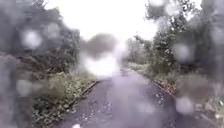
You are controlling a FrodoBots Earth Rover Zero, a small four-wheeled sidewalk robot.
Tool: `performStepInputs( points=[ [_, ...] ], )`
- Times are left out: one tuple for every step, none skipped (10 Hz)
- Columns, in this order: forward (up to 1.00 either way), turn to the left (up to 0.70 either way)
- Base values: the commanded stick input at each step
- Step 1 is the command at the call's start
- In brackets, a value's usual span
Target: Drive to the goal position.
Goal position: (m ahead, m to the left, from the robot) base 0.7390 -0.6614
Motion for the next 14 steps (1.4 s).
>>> performStepInputs(
  points=[
    [0.85, 0.0],
    [0.85, 0.0],
    [0.85, 0.0],
    [0.85, -0.12],
    [0.85, -0.24],
    [0.85, -0.34],
    [0.85, -0.34],
    [0.85, -0.34],
    [0.85, -0.34],
    [0.85, -0.34],
    [0.85, -0.34],
    [0.85, -0.34],
    [0.85, -0.23],
    [0.85, -0.12]
  ],
)
